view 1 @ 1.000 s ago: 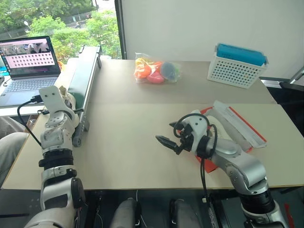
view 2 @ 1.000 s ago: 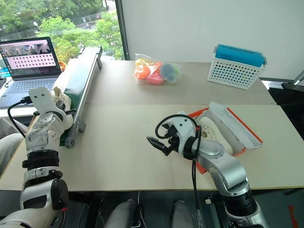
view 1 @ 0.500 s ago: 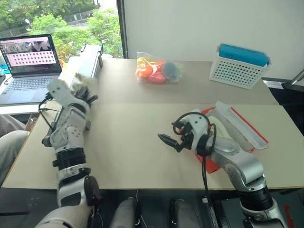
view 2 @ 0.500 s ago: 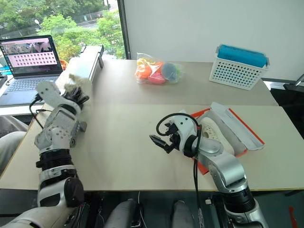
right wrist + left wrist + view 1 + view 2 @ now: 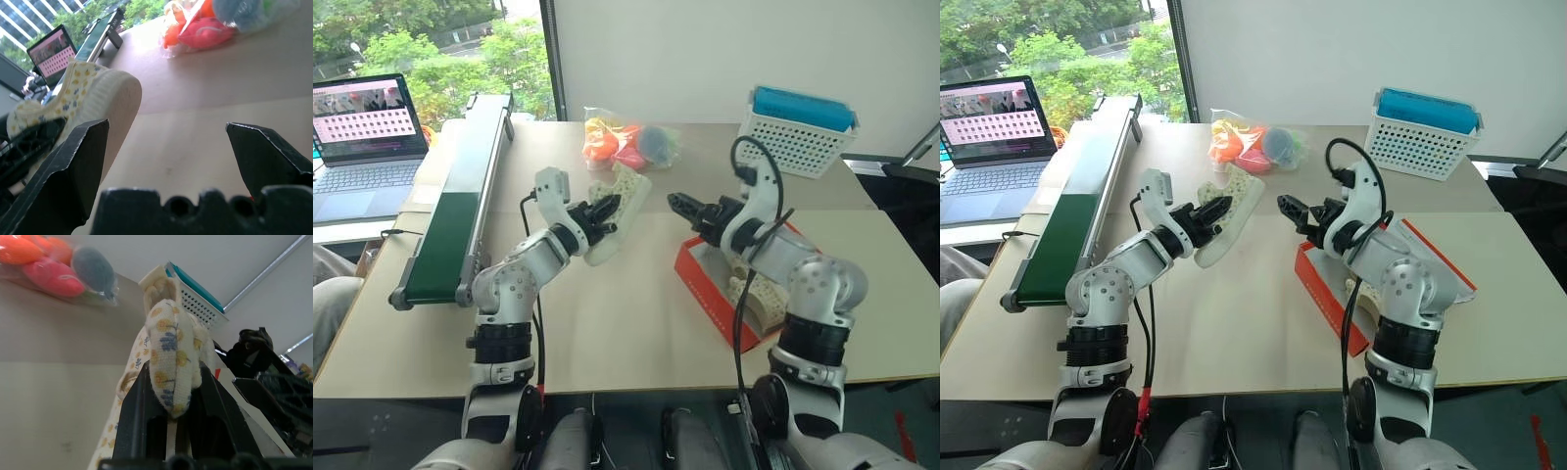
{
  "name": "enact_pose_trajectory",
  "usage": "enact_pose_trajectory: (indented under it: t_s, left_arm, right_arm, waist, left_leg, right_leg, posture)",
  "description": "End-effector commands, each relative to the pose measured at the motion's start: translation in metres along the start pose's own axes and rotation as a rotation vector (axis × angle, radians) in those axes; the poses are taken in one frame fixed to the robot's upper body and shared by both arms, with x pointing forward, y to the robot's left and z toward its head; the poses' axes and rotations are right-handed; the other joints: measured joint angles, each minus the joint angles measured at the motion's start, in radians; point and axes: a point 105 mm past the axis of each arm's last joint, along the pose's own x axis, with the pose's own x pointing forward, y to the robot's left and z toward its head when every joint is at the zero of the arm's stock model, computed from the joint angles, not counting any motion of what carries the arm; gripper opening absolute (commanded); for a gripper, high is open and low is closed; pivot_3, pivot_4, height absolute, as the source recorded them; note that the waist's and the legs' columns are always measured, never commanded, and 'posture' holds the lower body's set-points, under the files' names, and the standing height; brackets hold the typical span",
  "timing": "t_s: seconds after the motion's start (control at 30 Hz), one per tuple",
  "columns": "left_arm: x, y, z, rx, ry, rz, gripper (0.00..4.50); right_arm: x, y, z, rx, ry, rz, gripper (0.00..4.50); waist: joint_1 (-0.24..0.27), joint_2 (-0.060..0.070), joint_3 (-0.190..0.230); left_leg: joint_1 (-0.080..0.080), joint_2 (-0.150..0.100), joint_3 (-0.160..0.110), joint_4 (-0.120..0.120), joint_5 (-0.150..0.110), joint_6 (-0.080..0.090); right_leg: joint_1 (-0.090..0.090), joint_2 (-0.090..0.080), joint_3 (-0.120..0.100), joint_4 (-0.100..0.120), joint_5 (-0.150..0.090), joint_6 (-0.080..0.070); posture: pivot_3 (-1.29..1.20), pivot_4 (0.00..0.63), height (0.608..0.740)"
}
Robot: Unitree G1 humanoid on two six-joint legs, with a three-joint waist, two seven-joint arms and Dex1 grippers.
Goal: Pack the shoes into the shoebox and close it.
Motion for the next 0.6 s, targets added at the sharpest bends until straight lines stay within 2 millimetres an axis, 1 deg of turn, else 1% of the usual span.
enact_pose_trajectory:
  t_s: [0.03,0.17,0.27,0.37,0.6]
  left_arm:
    - [0.005,-0.029,0.006,0.053,-0.023,-0.111,0.27]
    - [0.01,-0.035,0.004,0.059,-0.016,-0.142,0.27]
    - [0.012,-0.038,-0.002,0.065,0.002,-0.154,0.27]
    - [0.011,-0.042,-0.004,0.08,0.011,-0.171,0.27]
    - [0.012,-0.043,-0.003,0.078,0.001,-0.176,0.27]
  right_arm:
    - [-0.003,0.012,0.006,0.06,0.035,0.039,4.5]
    - [-0.003,0.019,0.002,0.141,0.079,0.074,4.5]
    - [-0.002,0.028,0.008,0.18,0.058,0.106,4.5]
    - [-0.002,0.033,0.011,0.194,0.053,0.12,4.5]
    - [0.0,0.03,0.012,0.221,0.044,0.107,4.5]
  waist:
    - [-0.001,0.0,0.0]
    - [-0.004,0.001,0.0]
    - [-0.005,0.001,0.0]
    - [-0.005,0.001,0.0]
    - [-0.006,0.001,0.0]
  left_leg:
    - [0.0,0.0,0.0,0.0,0.0,0.0]
    - [0.0,0.0,0.0,0.0,0.0,0.0]
    - [0.0,0.0,0.0,0.0,0.0,0.0]
    - [0.0,0.0,0.0,0.0,0.0,0.0]
    - [-0.001,0.0,0.0,-0.001,0.0,0.0]
  right_leg:
    - [0.0,0.0,0.0,0.0,0.0,0.0]
    - [-0.001,0.0,0.0,0.0,0.0,0.0]
    - [-0.001,0.0,0.001,0.0,0.0,0.0]
    - [-0.001,0.0,0.001,0.0,0.0,0.0]
    - [-0.001,0.0,0.001,0.0,0.0,0.0]
  posture:
    - [0.0,0.15,0.705]
    - [0.0,0.15,0.705]
    - [0.0,0.15,0.705]
    - [0.0,0.15,0.705]
    - [0.0,0.15,0.705]
